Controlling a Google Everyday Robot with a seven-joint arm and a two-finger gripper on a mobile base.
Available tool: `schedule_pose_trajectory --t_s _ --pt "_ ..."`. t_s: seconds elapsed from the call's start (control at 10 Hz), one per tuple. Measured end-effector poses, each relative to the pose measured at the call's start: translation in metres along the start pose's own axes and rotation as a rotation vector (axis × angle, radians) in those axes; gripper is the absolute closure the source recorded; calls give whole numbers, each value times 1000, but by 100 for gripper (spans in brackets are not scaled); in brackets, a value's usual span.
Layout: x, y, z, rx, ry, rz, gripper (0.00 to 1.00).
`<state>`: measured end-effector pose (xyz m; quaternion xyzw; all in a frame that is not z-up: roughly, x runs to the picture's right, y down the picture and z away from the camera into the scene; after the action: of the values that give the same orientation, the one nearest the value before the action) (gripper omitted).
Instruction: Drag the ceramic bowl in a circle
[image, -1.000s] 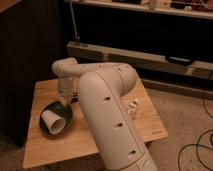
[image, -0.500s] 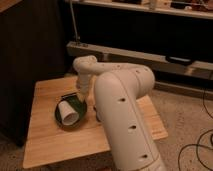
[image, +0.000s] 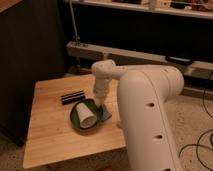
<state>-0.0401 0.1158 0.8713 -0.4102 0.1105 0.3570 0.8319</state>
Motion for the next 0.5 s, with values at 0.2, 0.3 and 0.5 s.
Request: schedule_pose_trajectory --t_s 0.2,0.3,0.5 --pt "8 42 15 -2 22 -58 100" --pt "11 64 20 -4 26 -93 100" --pt "13 108 29 -1 46 -176 100"
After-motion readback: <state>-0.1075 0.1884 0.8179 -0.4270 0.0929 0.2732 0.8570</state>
